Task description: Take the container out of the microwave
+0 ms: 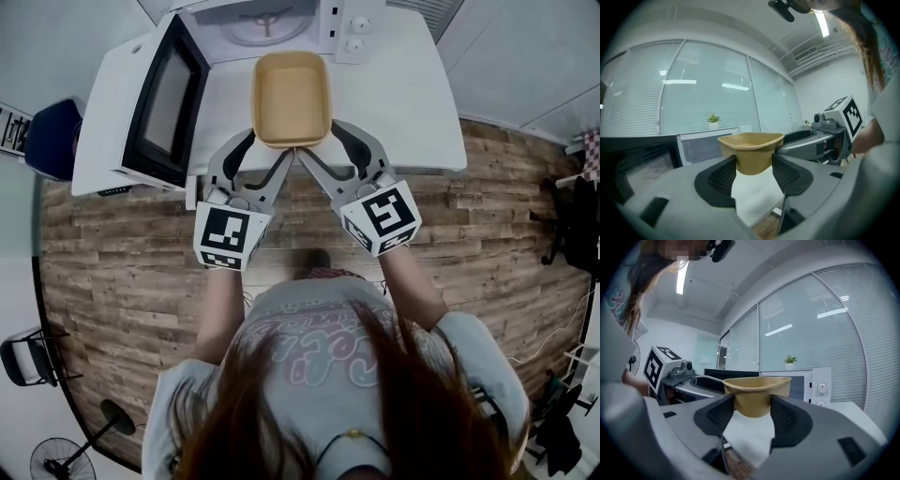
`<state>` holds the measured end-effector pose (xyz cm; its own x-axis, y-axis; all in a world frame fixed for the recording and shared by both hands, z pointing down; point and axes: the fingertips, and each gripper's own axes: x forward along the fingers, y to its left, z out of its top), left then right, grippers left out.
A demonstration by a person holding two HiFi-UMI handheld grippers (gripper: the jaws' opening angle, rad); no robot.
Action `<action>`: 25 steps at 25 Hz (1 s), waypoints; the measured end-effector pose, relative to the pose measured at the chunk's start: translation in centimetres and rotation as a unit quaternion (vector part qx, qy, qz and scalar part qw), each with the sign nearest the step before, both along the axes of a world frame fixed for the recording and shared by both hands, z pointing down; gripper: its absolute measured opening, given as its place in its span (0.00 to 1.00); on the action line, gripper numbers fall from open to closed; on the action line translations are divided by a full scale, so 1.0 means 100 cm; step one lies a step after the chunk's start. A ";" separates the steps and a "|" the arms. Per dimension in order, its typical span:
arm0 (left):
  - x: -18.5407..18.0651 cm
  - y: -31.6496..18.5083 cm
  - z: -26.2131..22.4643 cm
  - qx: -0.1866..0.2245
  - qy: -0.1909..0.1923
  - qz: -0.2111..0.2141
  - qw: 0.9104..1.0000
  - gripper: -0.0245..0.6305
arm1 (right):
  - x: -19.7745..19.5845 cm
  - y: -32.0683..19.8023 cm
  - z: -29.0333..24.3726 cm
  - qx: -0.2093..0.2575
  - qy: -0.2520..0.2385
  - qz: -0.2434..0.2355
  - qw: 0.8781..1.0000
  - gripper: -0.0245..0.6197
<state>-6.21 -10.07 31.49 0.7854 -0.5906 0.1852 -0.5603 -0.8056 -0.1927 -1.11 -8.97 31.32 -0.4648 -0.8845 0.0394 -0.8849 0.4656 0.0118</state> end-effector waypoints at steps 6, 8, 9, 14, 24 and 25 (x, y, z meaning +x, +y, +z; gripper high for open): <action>-0.021 0.022 0.000 -0.003 0.003 0.015 1.000 0.40 | -0.021 0.024 0.000 -0.004 0.000 0.015 1.000 0.42; -0.030 0.029 -0.001 -0.003 0.002 0.019 1.000 0.40 | -0.030 0.031 -0.001 -0.004 -0.001 0.019 1.000 0.42; -0.034 0.033 -0.002 -0.004 0.003 0.021 1.000 0.40 | -0.034 0.035 -0.002 -0.004 -0.002 0.021 1.000 0.42; -0.054 0.046 -0.006 -0.003 0.006 0.026 1.000 0.40 | -0.054 0.049 -0.006 -0.002 -0.005 0.029 1.000 0.42; -0.067 0.052 -0.007 -0.006 0.014 0.029 0.999 0.40 | -0.068 0.055 -0.006 -0.001 -0.005 0.035 0.999 0.42; -0.067 0.052 -0.006 -0.007 0.016 0.028 0.999 0.40 | -0.068 0.055 -0.006 -0.001 -0.004 0.034 0.999 0.42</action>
